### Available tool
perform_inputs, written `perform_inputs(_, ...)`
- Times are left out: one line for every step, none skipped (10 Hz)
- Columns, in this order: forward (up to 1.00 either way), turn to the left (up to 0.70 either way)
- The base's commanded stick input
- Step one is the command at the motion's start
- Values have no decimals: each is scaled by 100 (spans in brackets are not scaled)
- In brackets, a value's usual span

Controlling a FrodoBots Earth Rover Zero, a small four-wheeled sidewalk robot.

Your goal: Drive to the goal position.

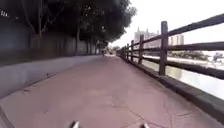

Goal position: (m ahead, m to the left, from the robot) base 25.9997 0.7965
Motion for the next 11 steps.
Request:
perform_inputs(70, 0)
perform_inputs(70, 0)
perform_inputs(70, 0)
perform_inputs(70, 0)
perform_inputs(70, 0)
perform_inputs(70, 0)
perform_inputs(70, 0)
perform_inputs(70, 0)
perform_inputs(70, 0)
perform_inputs(70, 0)
perform_inputs(70, 0)
